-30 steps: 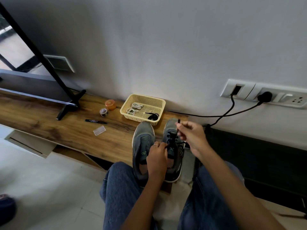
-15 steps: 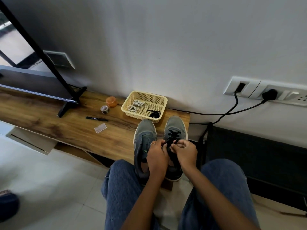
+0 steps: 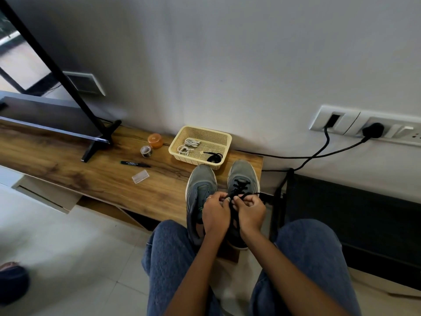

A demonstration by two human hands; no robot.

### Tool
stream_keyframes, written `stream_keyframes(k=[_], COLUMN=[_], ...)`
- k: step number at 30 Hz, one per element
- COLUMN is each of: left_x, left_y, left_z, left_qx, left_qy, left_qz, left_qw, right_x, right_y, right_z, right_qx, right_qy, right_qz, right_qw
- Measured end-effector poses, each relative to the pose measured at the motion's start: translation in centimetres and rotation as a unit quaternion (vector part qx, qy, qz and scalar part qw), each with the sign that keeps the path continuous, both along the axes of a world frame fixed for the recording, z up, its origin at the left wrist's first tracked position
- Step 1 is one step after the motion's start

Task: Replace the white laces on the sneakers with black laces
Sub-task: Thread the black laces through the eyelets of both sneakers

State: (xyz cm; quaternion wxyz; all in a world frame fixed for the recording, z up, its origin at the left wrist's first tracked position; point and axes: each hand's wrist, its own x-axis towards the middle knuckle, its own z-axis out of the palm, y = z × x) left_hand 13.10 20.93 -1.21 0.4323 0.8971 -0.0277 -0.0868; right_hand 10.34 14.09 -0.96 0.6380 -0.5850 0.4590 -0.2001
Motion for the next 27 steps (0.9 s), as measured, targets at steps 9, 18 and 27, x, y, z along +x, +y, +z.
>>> stream_keyframes(k=[9,18,27], left_x=[0.18,0.65,0.82], left_y=[0.08,0.1,0.25], left_z=[0.24,0.29,0.28], left_qx=[-0.012,-0.026,-0.025], left_qy=[0.01,0.044,0.061], left_qz=[0.012,0.025,0.025], left_qw=[1.0,0.998,0.998], right_x=[-0.1,-0.15,0.3], right_y=[0.11,-0.34,-0.6], right_z=[0.09,0.34,0.71], right_qx=[-0.111,-0.148,-0.173], right_qy=[0.066,0.096,0.122], right_qz=[0.059,0.084,0.101], right_qw=[0.99,0.981,0.972])
